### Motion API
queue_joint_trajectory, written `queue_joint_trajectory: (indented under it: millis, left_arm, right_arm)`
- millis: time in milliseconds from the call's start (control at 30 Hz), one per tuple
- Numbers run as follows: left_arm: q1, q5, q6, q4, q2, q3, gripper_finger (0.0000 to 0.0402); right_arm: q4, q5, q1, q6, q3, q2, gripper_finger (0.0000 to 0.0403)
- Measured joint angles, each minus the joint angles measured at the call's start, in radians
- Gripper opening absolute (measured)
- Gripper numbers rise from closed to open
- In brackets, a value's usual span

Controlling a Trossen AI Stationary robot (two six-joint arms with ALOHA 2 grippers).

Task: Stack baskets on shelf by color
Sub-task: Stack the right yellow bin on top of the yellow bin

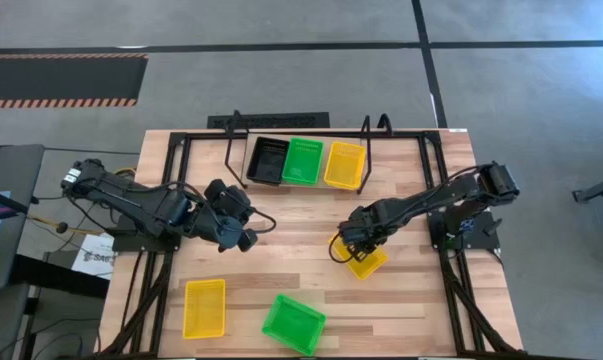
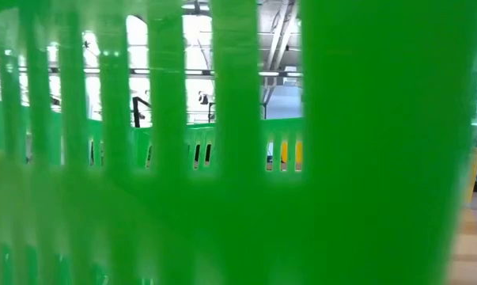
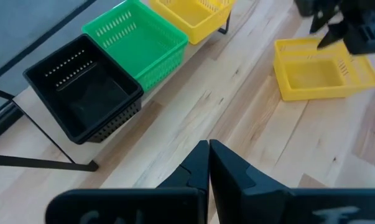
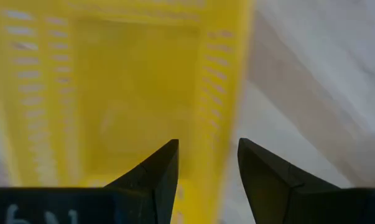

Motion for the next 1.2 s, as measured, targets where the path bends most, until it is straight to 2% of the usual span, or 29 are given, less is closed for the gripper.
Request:
queue_joint_trajectory:
  millis: [167,300,400,533,567,733,1000,1200]
  left_arm:
    - [0.003,-0.001,-0.028,0.002,0.0,0.0,0.0]
    - [0.003,-0.001,-0.058,0.006,0.0,0.0,0.0]
    - [0.003,-0.001,-0.078,0.008,0.0,0.0,0.0]
    - [0.003,-0.005,-0.095,0.016,0.0,0.0,0.0]
    - [0.003,-0.009,-0.098,0.015,0.0,0.0,0.0]
    - [0.004,-0.025,-0.104,0.017,0.0,0.0,0.0]
    - [0.009,-0.025,-0.123,0.019,0.0,0.0,0.0]
    - [0.009,-0.026,-0.124,0.019,0.0,0.0,0.0]
  right_arm:
    - [0.14,-0.021,-0.032,-0.061,-0.063,0.002,0.0183]
    - [0.15,-0.038,-0.059,-0.067,-0.077,0.002,0.0172]
    - [0.149,-0.042,-0.071,-0.079,-0.077,0.002,0.0129]
    - [0.151,-0.07,-0.084,-0.113,-0.077,0.002,0.0029]
    - [0.152,-0.074,-0.087,-0.125,-0.077,0.002,0.0018]
    - [0.152,-0.073,-0.089,-0.136,-0.042,-0.002,0.0009]
    - [0.112,0.071,-0.087,-0.228,0.223,-0.006,0.0004]
    - [0.04,0.368,-0.125,-0.263,0.453,-0.007,0.0003]
